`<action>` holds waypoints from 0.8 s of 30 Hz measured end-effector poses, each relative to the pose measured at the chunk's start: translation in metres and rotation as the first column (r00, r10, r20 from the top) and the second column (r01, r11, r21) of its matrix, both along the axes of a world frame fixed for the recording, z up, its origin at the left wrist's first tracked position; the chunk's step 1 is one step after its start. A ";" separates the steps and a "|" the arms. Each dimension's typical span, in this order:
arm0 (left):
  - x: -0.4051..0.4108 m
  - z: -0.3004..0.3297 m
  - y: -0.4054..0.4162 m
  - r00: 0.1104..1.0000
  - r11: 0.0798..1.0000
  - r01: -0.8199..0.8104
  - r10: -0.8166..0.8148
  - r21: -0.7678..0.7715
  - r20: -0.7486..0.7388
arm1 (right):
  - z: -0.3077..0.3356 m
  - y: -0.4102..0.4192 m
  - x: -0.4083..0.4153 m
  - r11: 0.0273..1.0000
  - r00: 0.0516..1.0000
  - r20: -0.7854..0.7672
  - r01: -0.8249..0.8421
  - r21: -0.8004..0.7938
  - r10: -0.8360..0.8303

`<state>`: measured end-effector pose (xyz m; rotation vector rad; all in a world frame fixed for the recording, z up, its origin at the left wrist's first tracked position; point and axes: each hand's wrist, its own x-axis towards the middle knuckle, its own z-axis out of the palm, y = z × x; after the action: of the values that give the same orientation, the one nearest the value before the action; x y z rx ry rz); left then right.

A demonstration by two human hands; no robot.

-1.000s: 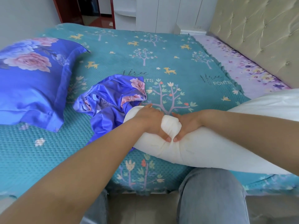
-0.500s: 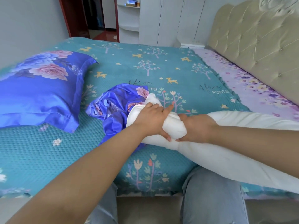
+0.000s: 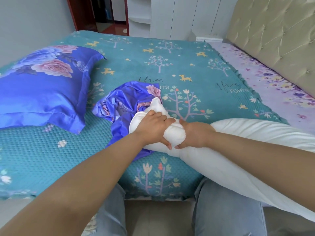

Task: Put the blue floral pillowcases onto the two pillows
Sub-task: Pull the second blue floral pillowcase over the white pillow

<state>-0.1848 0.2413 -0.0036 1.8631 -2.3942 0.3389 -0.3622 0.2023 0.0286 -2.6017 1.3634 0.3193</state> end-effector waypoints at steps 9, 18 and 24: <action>0.016 0.020 -0.005 0.928 0.970 -0.060 -0.033 -0.235 -0.370 | 0.014 -0.018 -0.005 0.986 0.998 0.054 -0.035 -0.163 0.045; 0.131 -0.007 -0.021 0.468 0.742 -0.665 0.498 0.079 -0.730 | 0.030 -0.044 0.002 0.981 0.988 0.097 0.135 -0.142 -0.121; 0.169 -0.013 -0.024 0.429 0.680 -0.681 0.672 0.272 -0.604 | -0.002 -0.038 0.015 0.986 0.998 0.051 0.042 -0.160 -0.034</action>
<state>-0.0159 0.2169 -0.0166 2.3336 -1.0803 -0.2661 -0.3471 0.1639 0.0263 -2.6884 1.4775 0.1443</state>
